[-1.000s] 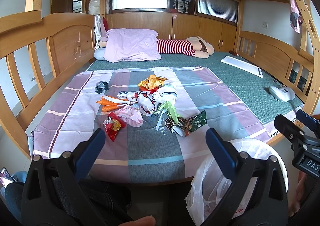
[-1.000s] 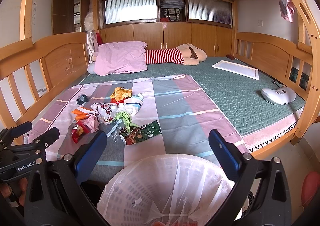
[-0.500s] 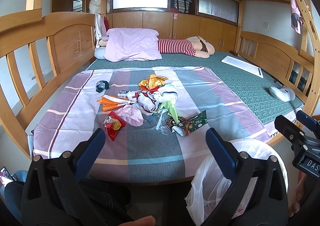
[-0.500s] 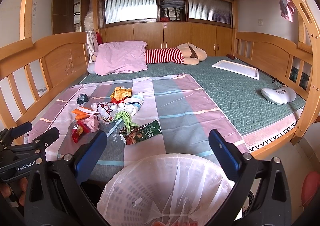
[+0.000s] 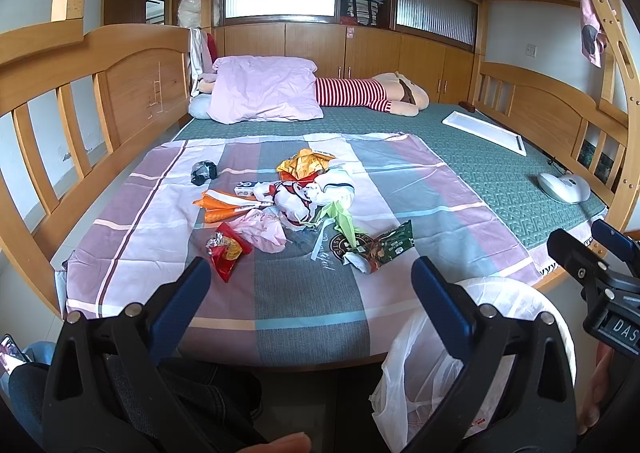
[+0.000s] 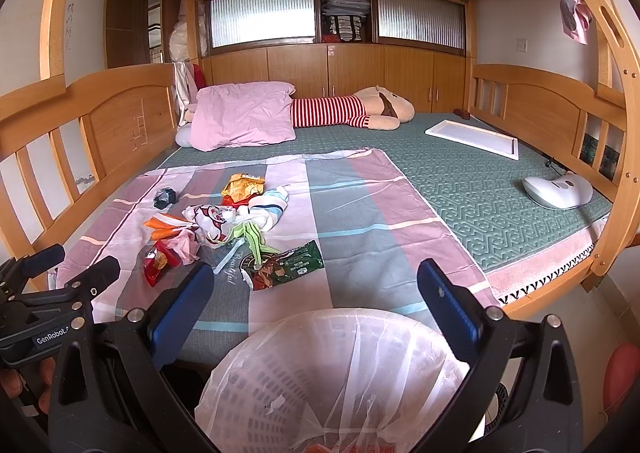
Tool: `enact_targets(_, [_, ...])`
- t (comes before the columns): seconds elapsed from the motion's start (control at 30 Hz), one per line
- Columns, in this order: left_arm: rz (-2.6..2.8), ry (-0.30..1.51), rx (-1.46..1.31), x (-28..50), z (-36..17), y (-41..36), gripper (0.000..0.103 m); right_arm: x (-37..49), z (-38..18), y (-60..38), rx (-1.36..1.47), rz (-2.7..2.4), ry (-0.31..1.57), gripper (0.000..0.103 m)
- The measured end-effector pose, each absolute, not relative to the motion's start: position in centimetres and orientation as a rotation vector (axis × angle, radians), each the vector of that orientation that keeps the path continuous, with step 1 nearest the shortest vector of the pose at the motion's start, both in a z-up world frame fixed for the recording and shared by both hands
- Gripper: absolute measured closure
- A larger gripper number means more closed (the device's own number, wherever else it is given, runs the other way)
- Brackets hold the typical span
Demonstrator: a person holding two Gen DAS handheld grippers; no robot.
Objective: Collect trash
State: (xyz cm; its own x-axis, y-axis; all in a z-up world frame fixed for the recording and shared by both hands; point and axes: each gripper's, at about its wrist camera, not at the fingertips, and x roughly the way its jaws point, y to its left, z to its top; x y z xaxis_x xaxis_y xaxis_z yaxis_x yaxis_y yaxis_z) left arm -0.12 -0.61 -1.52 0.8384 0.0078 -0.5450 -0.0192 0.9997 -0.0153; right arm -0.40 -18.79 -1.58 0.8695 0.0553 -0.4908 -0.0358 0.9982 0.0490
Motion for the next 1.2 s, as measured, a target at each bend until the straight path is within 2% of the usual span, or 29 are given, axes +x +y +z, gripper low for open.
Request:
enact_targets(0.5, [0.014, 0.609, -0.028, 0.2, -2.3, -0.5, 0.003, -0.4, -1.4, -18.2, 0.013, 0.028, 0.491, 0.003])
enact_targets(0.73, [0.012, 0.615, -0.050, 0.8, -3.8, 0.5, 0.003, 1.4, -3.3, -16.9, -0.004, 0.109, 0.599, 0.003])
enact_targets(0.9, [-0.036, 0.690, -0.108, 2.5, -6.4, 2.2, 0.004, 0.4, -3.5, -16.3, -0.067, 0.077, 0.440, 0.003])
enact_targets(0.97, [-0.056, 0.713, -0.137, 3.0, -7.5, 2.8, 0.008, 0.8, -3.4, -16.4, -0.080, 0.060, 0.446, 0.003])
enact_targets(1.03, [-0.056, 0.746, -0.173, 3.7, -8.6, 3.7, 0.015, 1.7, -3.3, -16.8, -0.061, 0.052, 0.492, 0.003])
enact_targets(1.1, [-0.052, 0.773, -0.215, 4.8, -9.3, 5.4, 0.027, 2.7, -3.4, -17.7, -0.005, 0.061, 0.545, 0.003])
enact_targets(1.13, [-0.031, 0.777, -0.250, 5.6, -9.4, 6.9, 0.028, 3.2, -3.4, -18.2, 0.033, 0.070, 0.567, 0.004])
enact_targets(1.2, [0.025, 0.772, -0.335, 7.6, -9.5, 10.2, 0.029, 3.8, -3.6, -19.0, 0.086, 0.080, 0.594, 0.012])
